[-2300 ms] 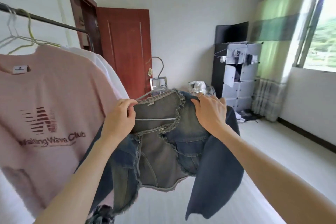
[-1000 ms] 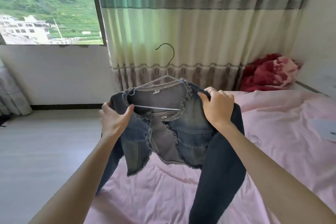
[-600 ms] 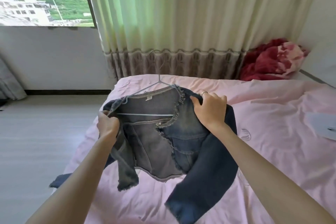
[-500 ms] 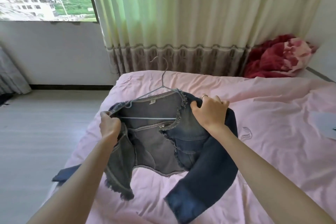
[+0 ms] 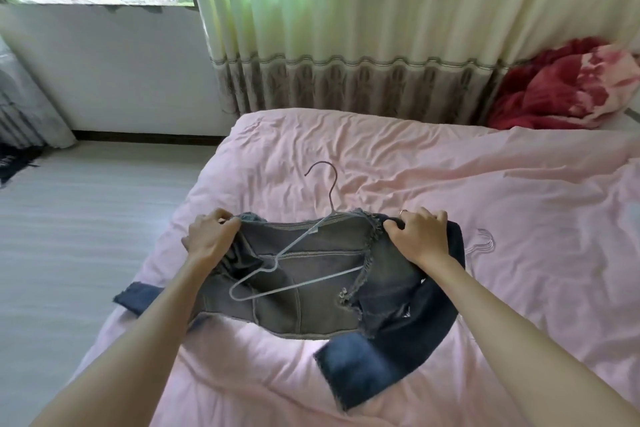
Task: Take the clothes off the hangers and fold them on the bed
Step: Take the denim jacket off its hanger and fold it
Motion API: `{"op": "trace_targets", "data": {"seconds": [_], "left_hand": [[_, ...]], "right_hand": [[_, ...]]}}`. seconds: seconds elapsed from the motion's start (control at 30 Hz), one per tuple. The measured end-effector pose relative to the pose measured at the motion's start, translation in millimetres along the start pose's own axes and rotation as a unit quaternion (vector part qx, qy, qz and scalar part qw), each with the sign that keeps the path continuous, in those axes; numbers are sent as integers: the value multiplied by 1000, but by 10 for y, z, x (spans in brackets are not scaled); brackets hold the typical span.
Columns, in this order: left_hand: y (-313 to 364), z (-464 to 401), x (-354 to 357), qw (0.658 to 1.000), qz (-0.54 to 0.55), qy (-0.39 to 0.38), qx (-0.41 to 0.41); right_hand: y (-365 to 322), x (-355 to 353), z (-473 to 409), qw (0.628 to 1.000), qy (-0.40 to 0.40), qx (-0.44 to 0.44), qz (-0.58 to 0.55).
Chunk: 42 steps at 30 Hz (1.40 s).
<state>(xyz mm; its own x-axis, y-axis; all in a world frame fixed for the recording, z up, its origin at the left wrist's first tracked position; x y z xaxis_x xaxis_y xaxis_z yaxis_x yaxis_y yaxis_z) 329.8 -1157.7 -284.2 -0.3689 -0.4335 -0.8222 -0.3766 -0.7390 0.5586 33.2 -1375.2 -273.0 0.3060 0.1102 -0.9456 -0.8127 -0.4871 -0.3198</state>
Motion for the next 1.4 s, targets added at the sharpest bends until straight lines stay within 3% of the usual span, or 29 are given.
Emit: {"op": "trace_targets", "data": {"seconds": [0.17,0.3,0.37,0.57,0.73,0.83,0.93,1.03,1.1,1.2,1.4], "left_hand": [[297,114,458,970,132,-177,102],[653,437,995,936,88,-290,176],[737,511,1162,937,54,-272,211],[724,348,1171,973,76,-131,176],[611,167,862,989,-40,1,141],[540,110,652,989,-60,40,131],[658,146,664,984,-71,35,160],[814,206,796,973,-94,30,207],[940,256,955,968,-101,9,230],[1142,331,1227,966,-83,-38,240],[1513,405,1686,939,-94,-46,329]], "right_hand": [[35,278,25,999,-40,12,-13],[-72,553,108,996,-83,-21,-14],[-96,641,138,995,-88,-41,-30],[-24,800,204,982,-125,-55,-129],[447,813,316,983,-136,52,-110],[715,1017,462,962,-246,110,-50],[683,1192,534,944,-292,135,-76],[476,1065,403,947,-183,145,-221],[302,1077,383,930,-192,125,-287],[192,1215,448,914,-237,87,-318],[897,1388,308,920,-144,165,-324]]}}
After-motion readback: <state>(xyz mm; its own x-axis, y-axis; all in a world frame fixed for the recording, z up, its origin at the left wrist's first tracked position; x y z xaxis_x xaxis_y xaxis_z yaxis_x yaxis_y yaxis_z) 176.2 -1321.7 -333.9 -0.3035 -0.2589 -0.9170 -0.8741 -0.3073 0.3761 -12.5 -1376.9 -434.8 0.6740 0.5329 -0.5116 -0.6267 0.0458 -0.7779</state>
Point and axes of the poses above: each hand's wrist, its own z-axis away from the middle knuckle, its own x-axis out of the palm, y = z × x, the point moved 9 cm from there along -z, towards the middle knuckle, and after that the axes turned 3 degrees about -z, right-handed, at the moved point
